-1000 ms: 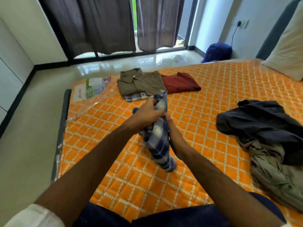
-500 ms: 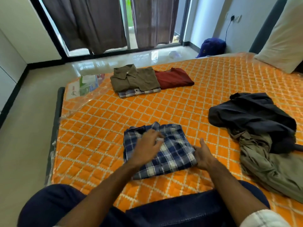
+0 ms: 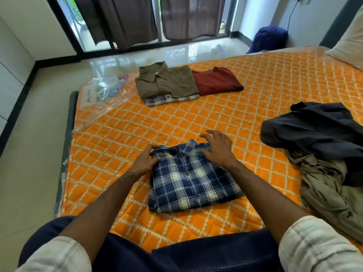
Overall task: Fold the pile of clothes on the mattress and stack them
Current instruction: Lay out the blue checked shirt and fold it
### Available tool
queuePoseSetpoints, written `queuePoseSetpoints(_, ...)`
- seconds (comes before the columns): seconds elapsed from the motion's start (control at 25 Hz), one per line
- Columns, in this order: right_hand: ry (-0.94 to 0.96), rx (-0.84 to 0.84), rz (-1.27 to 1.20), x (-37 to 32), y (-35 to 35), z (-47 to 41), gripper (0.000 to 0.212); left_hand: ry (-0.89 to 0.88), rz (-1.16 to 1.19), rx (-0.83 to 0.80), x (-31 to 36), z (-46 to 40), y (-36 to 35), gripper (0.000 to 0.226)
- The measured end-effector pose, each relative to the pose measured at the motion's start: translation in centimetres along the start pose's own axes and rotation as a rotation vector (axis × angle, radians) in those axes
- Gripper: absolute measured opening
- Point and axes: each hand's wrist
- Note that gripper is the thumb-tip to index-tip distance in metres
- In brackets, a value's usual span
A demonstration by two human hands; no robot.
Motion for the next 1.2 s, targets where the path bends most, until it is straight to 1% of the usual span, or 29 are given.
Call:
queuePoseSetpoints(0.04, 0.069, -0.031, -0.017, -0.8, -0.2, -1.0, 0.054, -0.005, 0.028, 0.009, -0.1, -0.4, 0.1, 0.033)
queuePoseSetpoints(0.08, 0.12, -0.064, -0.046, -1.7, -0.5, -1.9, 0.052, -0.034, 0.01, 0.054, -0.3, -0.7, 0.1, 0.026)
queuePoseSetpoints(0.16, 0.167, -0.156, -0.086, -3.4, -1.2, -3.8, 0.039, -0.183, -0.174, 0.197, -0.8, -1.1, 0.1, 0.02)
queuePoseSetpoints(0.24, 0.203, -0.249, -0.086, -5.0, -1.7, -5.2, 0.034, -0.332, -0.42, 0.305, -1.7, -1.3, -0.2, 0.026)
queuePoseSetpoints(0.28, 0.224, -0.27, -0.095, -5.7, -2.0, -5.5, 0.032, -0.364, -0.48, 0.322, -2.2, -1.4, -0.2, 0.027)
queuePoseSetpoints(0.32, 0.258, -0.263, -0.085, -6.2, -2.3, -5.3, 0.029, -0.377, -0.475, 0.32, -2.6, -1.5, -0.2, 0.026)
queuePoseSetpoints(0.36, 0.306, -0.231, -0.037, -6.5, -2.8, -5.0, 0.026, -0.35, -0.417, 0.297, -3.0, -1.7, -0.1, 0.025)
queuePoseSetpoints(0.4, 0.356, -0.196, 0.042, -6.8, -3.4, -4.4, 0.024, -0.281, -0.312, 0.247, -3.1, -1.9, 0.2, 0.028)
queuePoseSetpoints(0.48, 0.432, -0.154, 0.172, -6.8, -4.8, -3.1, 0.03, -0.134, -0.106, 0.157, -3.0, -2.4, 0.9, 0.045)
queuePoseSetpoints(0.52, 0.45, -0.154, 0.184, -6.6, -5.4, -2.6, 0.035, -0.136, -0.113, 0.17, -2.8, -2.7, 1.1, 0.048)
queuePoseSetpoints(0.56, 0.441, -0.159, 0.15, -6.4, -5.5, -2.3, 0.04, -0.195, -0.226, 0.217, -2.7, -3.1, 1.2, 0.047)
queuePoseSetpoints(0.6, 0.394, -0.155, 0.076, -5.9, -5.3, -2.3, 0.044, -0.288, -0.416, 0.26, -2.5, -3.7, 1.2, 0.048)
queuePoseSetpoints(0.64, 0.329, -0.131, -0.03, -5.6, -4.6, -2.7, 0.046, -0.389, -0.603, 0.263, -1.8, -4.0, 1.0, 0.05)
queuePoseSetpoints(0.68, 0.258, -0.091, -0.155, -5.1, -3.5, -3.4, 0.042, -0.465, -0.749, 0.219, -0.9, -4.4, 0.8, 0.048)
queuePoseSetpoints(0.72, 0.204, -0.06, -0.274, -4.6, -2.3, -4.3, 0.031, -0.504, -0.844, 0.136, 0.3, -4.7, 0.6, 0.042)
queuePoseSetpoints(0.76, 0.166, -0.068, -0.337, -4.0, -1.0, -5.0, 0.025, -0.508, -0.907, 0.041, 1.3, -5.1, 0.3, 0.036)
queuePoseSetpoints(0.8, 0.157, -0.124, -0.31, -3.5, 0.0, -5.7, 0.027, -0.502, -0.961, -0.035, 2.3, -5.4, 0.0, 0.032)
queuePoseSetpoints(0.84, 0.189, -0.223, -0.211, -3.0, 0.7, -6.2, 0.027, -0.502, -1.008, -0.089, 3.2, -5.6, -0.1, 0.03)
queuePoseSetpoints(0.92, 0.304, -0.429, 0.102, -2.8, 0.9, -6.7, 0.027, -0.476, -1.061, -0.169, 4.8, -6.0, -0.4, 0.028)
queuePoseSetpoints(0.96, 0.362, -0.471, 0.233, -2.9, 0.7, -6.8, 0.028, -0.451, -1.072, -0.21, 5.3, -6.1, -0.4, 0.028)
queuePoseSetpoints(1.0, 0.413, -0.475, 0.327, -2.8, 0.3, -6.8, 0.025, -0.434, -1.081, -0.246, 5.7, -6.1, -0.5, 0.027)
queuePoseSetpoints(1.04, 0.463, -0.451, 0.368, -2.9, 0.2, -6.8, 0.02, -0.431, -1.083, -0.266, 5.8, -6.1, -0.6, 0.025)
queuePoseSetpoints(1.12, 0.534, -0.415, 0.328, -3.1, 0.2, -6.7, 0.015, -0.49, -1.026, -0.248, 5.2, -6.4, -0.5, 0.019)
queuePoseSetpoints(1.2, 0.546, -0.402, 0.281, -3.2, 0.6, -6.7, 0.025, -0.561, -0.969, -0.235, 4.7, -6.4, -0.5, 0.019)
Point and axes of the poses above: each hand's wrist, its own z-axis away from the middle knuckle, its own y-axis out of the back of the hand, x = y × z, and after that the axes turned 5 degrees about y, right-handed
